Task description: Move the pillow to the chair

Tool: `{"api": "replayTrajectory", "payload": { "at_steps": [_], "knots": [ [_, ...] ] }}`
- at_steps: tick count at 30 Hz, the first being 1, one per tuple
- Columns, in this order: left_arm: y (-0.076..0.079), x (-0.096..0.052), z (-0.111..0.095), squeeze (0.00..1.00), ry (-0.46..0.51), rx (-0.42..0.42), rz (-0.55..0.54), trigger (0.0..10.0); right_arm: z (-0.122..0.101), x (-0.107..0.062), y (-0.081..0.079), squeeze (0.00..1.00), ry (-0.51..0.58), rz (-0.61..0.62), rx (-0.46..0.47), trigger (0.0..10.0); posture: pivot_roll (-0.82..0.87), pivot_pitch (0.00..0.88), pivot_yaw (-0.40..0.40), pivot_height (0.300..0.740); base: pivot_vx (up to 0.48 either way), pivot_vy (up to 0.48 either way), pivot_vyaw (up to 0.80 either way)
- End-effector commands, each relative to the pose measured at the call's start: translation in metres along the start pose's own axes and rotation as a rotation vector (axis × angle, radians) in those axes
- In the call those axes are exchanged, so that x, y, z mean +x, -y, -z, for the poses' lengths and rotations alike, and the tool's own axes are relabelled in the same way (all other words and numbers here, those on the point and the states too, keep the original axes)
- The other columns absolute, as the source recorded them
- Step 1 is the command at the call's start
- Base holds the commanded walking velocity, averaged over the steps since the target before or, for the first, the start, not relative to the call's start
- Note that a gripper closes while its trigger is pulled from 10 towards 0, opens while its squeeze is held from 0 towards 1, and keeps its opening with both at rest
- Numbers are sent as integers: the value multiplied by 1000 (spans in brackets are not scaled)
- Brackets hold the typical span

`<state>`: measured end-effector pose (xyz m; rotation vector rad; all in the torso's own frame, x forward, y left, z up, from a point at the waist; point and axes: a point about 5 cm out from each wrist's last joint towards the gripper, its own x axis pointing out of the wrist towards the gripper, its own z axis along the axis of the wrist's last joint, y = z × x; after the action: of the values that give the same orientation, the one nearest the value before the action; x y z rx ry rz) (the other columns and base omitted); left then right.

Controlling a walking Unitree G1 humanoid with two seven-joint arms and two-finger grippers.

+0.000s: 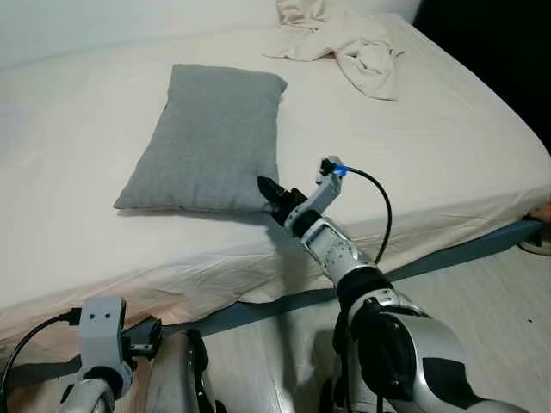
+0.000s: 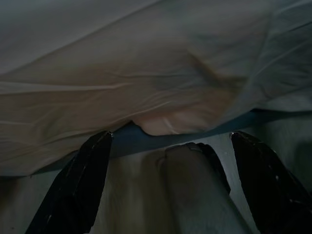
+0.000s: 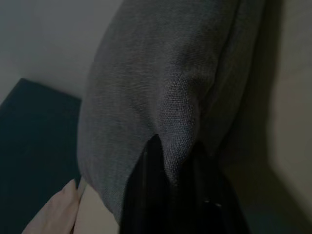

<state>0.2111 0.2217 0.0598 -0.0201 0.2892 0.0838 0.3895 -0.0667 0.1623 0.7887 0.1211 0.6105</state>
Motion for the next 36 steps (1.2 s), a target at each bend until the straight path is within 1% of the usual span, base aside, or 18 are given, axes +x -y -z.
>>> {"api": "replayTrajectory", "payload": {
  "at_steps": [1,3,4,6,9,11,13,15,17,18,20,21,22,23,24,26,30,36],
  "knots": [
    [-2,-1,9,0,-41,-10,-16,10000,8,-3,1,0,-34,-21,0,0,102,323,23,507,0,0,0],
    [0,1,9,0,-38,-14,-15,10000,7,-5,4,0,-33,-12,1,0,98,311,21,507,0,0,0],
    [3,4,7,0,-29,-20,-11,10000,8,-9,9,0,-45,15,-24,0,98,304,20,507,0,0,0],
    [4,6,7,0,-26,-23,-10,10000,9,-10,11,0,-50,23,-40,0,93,284,13,507,0,0,0],
    [12,17,0,0,7,-46,8,10000,11,-23,18,0,-66,1,-133,0,71,242,3,507,0,0,0],
    [18,23,-4,0,25,-63,26,10000,9,-35,22,0,-70,4,-177,0,61,227,1,507,0,0,0],
    [26,28,-7,0,39,-81,58,10000,5,-56,25,0,-67,-17,-181,0,36,193,2,507,0,0,0],
    [31,32,-8,0,44,-88,79,10000,3,-70,22,0,-58,-55,-173,0,25,181,2,507,0,0,0],
    [35,35,-7,0,43,-92,95,10000,3,-86,16,0,-48,-96,-157,0,3,145,0,512,0,0,0],
    [35,35,-7,0,43,-92,95,10000,3,-86,16,0,-48,-96,-157,0,3,145,0,512,0,0,0],
    [38,40,-6,0,43,-95,107,10000,7,-101,11,0,-56,-117,-142,0,-13,115,-4,522,0,0,0],
    [38,40,-6,0,43,-95,107,10000,7,-101,11,0,-56,-117,-142,0,-13,115,-4,522,0,0,0],
    [39,42,-7,0,46,-98,112,10000,11,-110,9,0,-60,-123,-131,0,-17,105,-5,527,0,0,0],
    [42,47,-9,0,59,-105,123,10000,18,-125,6,0,-61,-114,-110,0,-25,81,-5,536,0,0,0],
    [42,47,-9,0,59,-105,123,10000,18,-125,6,0,-61,-114,-110,0,-25,81,-5,536,0,0,0],
    [44,51,-11,0,69,-111,130,10000,22,-134,5,0,-65,-95,-100,0,-27,73,-3,546,0,0,0],
    [49,58,-15,0,84,-112,149,10000,20,-143,10,0,-55,-44,-93,0,-42,42,9,566,0,0,0],
    [47,66,-22,0,107,-112,148,10000,9,-141,9,0,-18,-28,-95,0,-49,34,14,590,0,0,0]
  ]
}}
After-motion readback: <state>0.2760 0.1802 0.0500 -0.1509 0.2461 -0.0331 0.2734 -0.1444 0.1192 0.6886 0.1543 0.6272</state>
